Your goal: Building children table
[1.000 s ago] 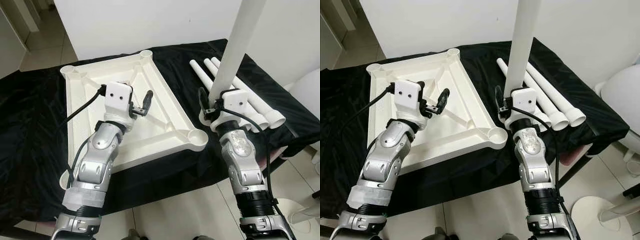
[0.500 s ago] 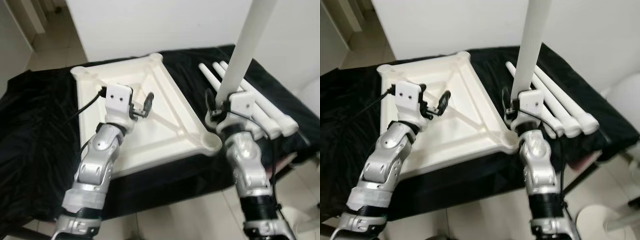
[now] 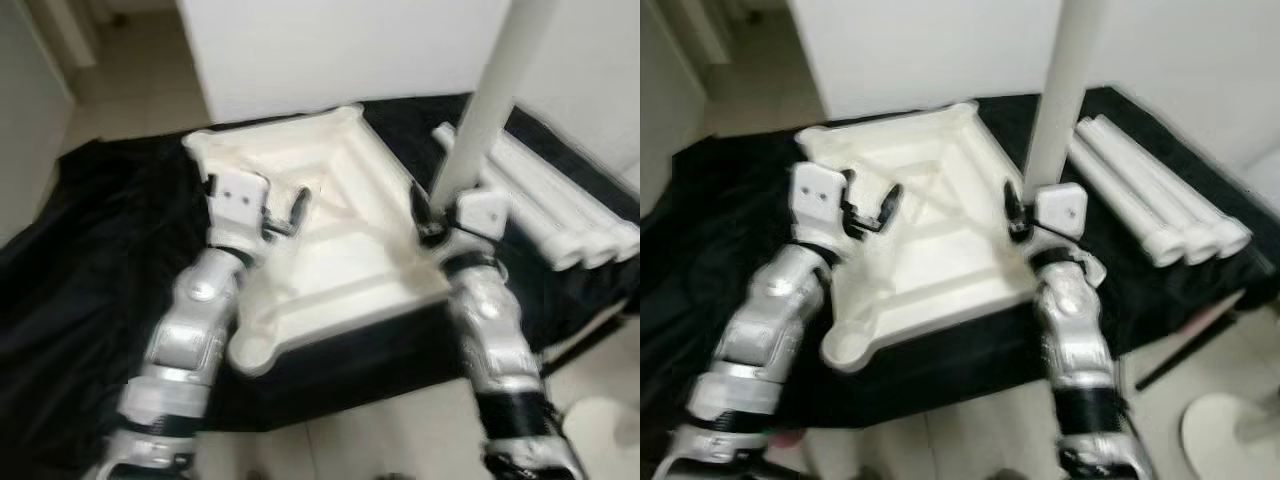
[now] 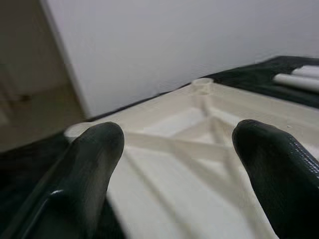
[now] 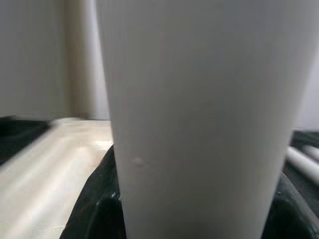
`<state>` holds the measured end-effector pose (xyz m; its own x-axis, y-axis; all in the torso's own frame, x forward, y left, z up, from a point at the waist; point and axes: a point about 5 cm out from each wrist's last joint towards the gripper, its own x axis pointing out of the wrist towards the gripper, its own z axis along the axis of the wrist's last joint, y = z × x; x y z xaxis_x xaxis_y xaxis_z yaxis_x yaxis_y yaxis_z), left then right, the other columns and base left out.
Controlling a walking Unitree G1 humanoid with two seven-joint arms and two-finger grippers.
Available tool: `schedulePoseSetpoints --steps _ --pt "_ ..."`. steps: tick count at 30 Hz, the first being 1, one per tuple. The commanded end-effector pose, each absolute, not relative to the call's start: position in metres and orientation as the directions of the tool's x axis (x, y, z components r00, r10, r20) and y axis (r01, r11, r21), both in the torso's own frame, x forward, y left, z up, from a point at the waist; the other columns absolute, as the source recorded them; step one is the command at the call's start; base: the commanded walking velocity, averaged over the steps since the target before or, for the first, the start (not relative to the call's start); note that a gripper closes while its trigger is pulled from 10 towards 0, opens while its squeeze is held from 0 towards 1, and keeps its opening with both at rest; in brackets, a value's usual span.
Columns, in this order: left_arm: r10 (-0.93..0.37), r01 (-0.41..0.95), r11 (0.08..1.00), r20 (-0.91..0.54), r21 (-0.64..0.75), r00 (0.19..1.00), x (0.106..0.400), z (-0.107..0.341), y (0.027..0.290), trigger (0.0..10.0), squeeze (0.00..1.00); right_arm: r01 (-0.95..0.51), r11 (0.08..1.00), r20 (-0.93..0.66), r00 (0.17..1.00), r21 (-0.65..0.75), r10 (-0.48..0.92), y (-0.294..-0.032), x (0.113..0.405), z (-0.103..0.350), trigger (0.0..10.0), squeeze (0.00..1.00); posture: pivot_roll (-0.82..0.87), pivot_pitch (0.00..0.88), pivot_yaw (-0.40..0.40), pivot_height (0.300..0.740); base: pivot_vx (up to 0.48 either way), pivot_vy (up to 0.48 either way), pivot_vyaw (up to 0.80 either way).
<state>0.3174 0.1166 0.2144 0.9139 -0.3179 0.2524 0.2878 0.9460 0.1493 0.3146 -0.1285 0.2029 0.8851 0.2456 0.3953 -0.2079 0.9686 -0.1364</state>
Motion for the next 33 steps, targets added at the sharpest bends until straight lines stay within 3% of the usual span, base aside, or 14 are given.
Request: schedulePoseSetpoints --steps 1,10,16,20,27,28,33 --pt "-0.357 0.311 0.928 0.254 0.202 0.899 0.314 0.213 0.107 10.0 0.0 -0.186 0.973 0.41 0.883 -0.136 0.226 -0.135 0.315 0.206 10.0 0.0 -0.08 0.051 0.079 0.74 0.0 0.0 0.0" --pt "-0.382 0.331 0.918 0.258 0.219 0.888 0.311 0.212 0.102 10.0 0.0 -0.187 0.973 0.408 0.884 -0.134 0.226 -0.135 0.314 0.205 10.0 0.0 -0.07 0.058 0.08 0.74 0.0 0.0 0.0" --pt "-0.611 0.571 0.789 0.196 0.228 0.767 0.294 0.203 0.076 10.0 0.0 -0.12 0.985 0.379 0.912 -0.125 0.159 -0.144 0.319 0.203 10.0 0.0 -0.08 0.066 0.079 0.74 0.0 0.0 0.0" --pt "-0.662 0.613 0.743 0.165 0.269 0.731 0.289 0.199 0.07 10.0 0.0 -0.079 0.989 0.373 0.92 -0.127 0.121 -0.148 0.321 0.204 10.0 0.0 -0.08 0.066 0.079 0.74 0.0 0.0 0.0" --pt "-0.75 0.714 0.616 -0.029 0.332 0.661 0.285 0.172 0.057 10.0 0.0 0.016 0.993 0.364 0.931 -0.115 0.027 -0.16 0.324 0.207 10.0 0.0 -0.09 0.068 0.091 0.74 0.0 0.0 0.0" --pt "-0.765 0.754 0.54 -0.155 0.374 0.625 0.284 0.154 0.051 10.0 0.0 0.032 0.991 0.375 0.927 -0.127 0.018 -0.165 0.323 0.208 10.0 0.0 -0.1 0.071 0.103 0.74 0.0 0.0 0.0" --pt "-0.74 0.782 0.548 -0.264 0.295 0.618 0.289 0.139 0.051 10.0 0.0 0.044 0.99 0.38 0.925 -0.135 0.011 -0.167 0.321 0.209 10.0 0.0 -0.11 0.075 0.115 0.74 0.0 0.0 0.0"
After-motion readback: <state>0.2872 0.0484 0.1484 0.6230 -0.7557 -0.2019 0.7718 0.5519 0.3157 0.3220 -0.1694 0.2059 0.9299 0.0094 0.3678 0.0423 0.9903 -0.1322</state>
